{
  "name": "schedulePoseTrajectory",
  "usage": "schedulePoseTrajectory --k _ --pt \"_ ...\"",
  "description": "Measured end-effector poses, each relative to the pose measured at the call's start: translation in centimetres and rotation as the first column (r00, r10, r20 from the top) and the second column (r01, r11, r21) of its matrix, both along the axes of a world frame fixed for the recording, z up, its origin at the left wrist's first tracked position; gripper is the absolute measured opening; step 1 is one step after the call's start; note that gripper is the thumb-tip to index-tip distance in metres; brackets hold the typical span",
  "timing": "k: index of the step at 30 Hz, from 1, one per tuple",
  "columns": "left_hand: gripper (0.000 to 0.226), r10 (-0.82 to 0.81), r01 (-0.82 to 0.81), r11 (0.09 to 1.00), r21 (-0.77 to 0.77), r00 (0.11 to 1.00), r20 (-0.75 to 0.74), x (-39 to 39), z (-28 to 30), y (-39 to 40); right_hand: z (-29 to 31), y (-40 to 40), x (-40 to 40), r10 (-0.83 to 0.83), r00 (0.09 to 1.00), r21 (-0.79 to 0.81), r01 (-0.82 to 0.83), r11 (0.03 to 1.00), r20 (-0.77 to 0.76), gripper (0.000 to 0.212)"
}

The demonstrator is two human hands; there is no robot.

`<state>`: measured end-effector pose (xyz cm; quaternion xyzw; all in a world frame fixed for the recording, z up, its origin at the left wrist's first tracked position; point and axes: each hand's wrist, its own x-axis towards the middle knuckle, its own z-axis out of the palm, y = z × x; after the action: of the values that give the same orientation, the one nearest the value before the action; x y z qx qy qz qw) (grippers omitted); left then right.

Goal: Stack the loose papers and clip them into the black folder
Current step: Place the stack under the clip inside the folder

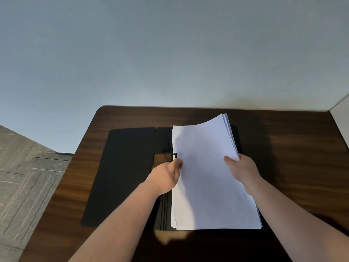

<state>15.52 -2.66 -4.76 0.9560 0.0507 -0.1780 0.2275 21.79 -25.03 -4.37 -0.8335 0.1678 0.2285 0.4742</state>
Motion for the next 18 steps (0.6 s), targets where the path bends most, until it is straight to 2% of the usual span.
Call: schedulePoseTrajectory --k 10,18 --pt "0.023 0.016 -0.015 0.997 0.075 1.000 -0.013 0.3 -0.7 -0.3 -0.3 0.4 -0.2 0.042 0.999 -0.098 -0.044 0.994 -0.018 0.038" --pt "0.028 -0.013 0.023 0.992 0.122 0.997 -0.078 0.6 0.2 -0.6 0.2 1.0 -0.2 0.073 0.997 -0.139 -0.078 0.987 -0.036 0.029"
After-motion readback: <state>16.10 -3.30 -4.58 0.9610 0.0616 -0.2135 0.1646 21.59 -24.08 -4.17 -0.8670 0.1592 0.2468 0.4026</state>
